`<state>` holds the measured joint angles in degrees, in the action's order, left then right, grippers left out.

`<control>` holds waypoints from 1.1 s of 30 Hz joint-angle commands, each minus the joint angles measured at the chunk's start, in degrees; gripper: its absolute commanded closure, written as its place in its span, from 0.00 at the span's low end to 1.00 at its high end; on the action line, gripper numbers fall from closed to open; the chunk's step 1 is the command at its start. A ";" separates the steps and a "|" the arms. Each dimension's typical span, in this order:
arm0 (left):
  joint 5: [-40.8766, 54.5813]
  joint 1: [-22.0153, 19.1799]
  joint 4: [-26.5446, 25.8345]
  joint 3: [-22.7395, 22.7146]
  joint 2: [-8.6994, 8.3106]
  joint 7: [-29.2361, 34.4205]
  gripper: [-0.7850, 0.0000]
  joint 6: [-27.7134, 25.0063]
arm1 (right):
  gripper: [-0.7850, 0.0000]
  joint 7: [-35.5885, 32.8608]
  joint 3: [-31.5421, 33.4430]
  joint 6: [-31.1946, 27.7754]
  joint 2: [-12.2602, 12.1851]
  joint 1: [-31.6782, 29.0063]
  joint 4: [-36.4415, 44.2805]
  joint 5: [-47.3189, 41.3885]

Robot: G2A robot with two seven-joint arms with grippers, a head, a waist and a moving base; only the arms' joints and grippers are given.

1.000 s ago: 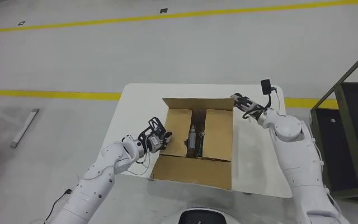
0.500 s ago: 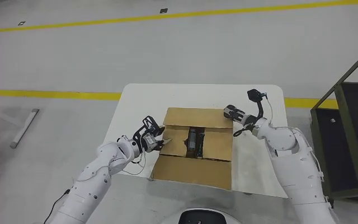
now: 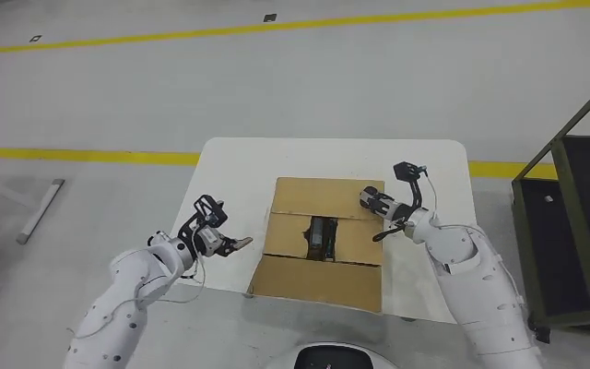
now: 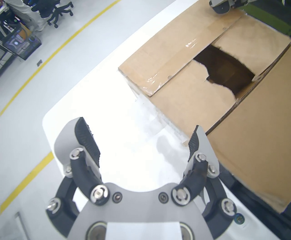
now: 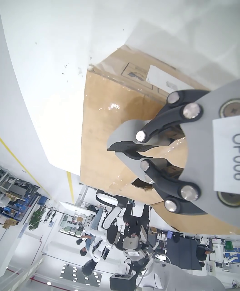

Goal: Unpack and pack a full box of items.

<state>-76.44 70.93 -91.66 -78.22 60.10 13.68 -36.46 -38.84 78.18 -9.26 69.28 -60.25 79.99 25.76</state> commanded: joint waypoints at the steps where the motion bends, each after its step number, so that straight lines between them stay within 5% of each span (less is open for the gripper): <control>1: -3.45 1.94 -0.17 -1.55 -0.49 -1.17 0.00 -0.63 | 1.00 -0.03 -0.14 -0.19 -0.01 -0.07 -0.14 -0.57; 12: -9.00 9.84 -0.27 -2.75 -1.23 -5.16 0.00 0.21 | 1.00 0.44 -0.99 -0.36 -0.20 -0.23 -0.78 -0.51; 24: -12.92 4.55 1.33 3.49 -1.00 -10.34 0.00 -7.37 | 1.00 0.79 -0.96 -0.19 -0.57 -0.97 -0.45 -0.35; 33: -7.62 1.74 1.53 5.81 -0.08 -13.13 0.00 -3.27 | 1.00 -0.65 -0.86 -0.14 -1.02 -1.50 0.24 0.75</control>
<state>-86.66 72.93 -90.01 -72.48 59.86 0.17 -40.08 -39.17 77.37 -9.35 68.33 -61.74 80.09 25.91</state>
